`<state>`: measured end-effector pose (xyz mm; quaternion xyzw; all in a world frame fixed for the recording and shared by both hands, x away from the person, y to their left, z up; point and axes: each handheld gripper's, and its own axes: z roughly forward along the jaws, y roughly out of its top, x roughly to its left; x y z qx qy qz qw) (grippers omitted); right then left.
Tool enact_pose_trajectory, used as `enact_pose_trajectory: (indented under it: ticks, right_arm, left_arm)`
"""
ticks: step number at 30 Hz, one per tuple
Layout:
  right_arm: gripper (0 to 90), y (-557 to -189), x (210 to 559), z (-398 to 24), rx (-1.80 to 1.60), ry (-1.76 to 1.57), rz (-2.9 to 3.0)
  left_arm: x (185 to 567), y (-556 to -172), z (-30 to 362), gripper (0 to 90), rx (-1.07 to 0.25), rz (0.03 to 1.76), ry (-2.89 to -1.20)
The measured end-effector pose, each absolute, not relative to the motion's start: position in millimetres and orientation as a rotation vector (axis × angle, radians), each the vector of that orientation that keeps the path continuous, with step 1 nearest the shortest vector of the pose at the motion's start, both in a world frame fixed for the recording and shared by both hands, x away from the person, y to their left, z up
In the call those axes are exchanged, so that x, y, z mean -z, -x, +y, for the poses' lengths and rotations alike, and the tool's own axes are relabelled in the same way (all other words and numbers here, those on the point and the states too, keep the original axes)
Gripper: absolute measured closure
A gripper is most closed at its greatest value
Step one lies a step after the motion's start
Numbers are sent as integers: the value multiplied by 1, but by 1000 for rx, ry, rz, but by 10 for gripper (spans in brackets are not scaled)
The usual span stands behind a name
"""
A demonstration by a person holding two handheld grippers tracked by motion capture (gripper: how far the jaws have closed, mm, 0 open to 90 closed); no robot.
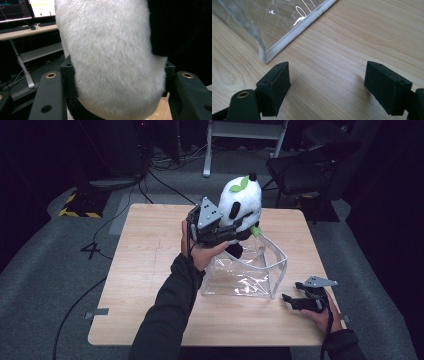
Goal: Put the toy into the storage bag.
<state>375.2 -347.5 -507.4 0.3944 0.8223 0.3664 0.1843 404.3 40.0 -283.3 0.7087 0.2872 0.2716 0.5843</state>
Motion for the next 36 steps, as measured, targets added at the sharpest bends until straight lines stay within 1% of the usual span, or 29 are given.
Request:
enact_pose_trajectory:
  ticks: [7,13,18,22,29,36]
  right_arm:
    - [215,-375,507,-348,-1035,-1110,2316]
    - [212,-375,507,-348,-1034,-1112,2315]
    - [212,-375,507,-348,-1034,-1113,2316]
    - [212,-375,508,-348,-1034,-1113,2316]
    - [211,-375,507,-348,-1034,-1114,2316]
    - [213,-375,507,-348,-1035,-1112,2316]
  left_arm:
    - [292,-400,53,401,-619,712,-1645]
    - [291,-390,65,403,-601,702,-1614]
    - [292,-385,67,404,-598,692,-1618]
    - [295,-387,61,403,-588,688,-1646]
    - [307,-394,39,399,-561,669,-1760]
    - [315,-403,31,393,-524,676,-1786]
